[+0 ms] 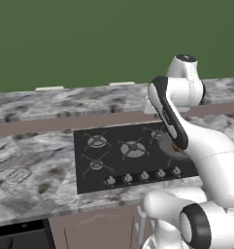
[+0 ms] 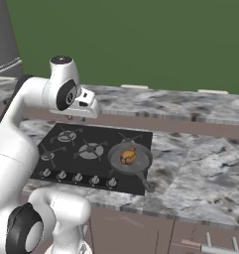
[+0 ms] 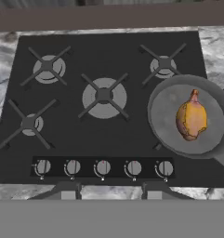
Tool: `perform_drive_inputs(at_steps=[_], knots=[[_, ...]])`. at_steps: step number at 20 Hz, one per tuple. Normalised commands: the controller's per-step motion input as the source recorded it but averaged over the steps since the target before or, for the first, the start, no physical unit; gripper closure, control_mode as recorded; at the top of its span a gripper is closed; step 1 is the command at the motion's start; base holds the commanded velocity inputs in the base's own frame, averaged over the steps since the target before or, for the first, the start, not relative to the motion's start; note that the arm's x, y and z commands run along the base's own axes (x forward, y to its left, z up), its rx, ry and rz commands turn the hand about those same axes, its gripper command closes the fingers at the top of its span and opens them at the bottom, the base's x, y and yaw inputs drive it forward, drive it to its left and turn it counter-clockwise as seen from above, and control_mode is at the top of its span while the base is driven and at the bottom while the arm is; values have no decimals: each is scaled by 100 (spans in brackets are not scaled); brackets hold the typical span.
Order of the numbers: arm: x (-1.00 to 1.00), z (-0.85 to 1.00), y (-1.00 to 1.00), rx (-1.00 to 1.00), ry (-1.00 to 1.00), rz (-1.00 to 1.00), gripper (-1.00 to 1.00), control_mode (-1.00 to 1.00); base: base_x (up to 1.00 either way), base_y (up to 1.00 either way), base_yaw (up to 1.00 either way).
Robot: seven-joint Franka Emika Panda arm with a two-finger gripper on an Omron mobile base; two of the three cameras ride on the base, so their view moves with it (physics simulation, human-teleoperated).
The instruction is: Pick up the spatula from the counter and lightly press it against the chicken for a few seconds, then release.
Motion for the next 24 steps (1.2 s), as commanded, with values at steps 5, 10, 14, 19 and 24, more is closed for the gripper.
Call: perform_drive_inputs(at_steps=[5,10,14,19,24], knots=[[-13,0,1,0,0,0,-100,-100,0,0,0],[-42,0,15,2,-1,0,-100,-100,0,0,0],[-55,0,12,1,-1,-1,-100,-100,0,0,0],[-68,0,10,0,-5,-8,-100,-100,0,0,0],[-61,0,21,0,-7,-9,-100,-100,0,0,0]])
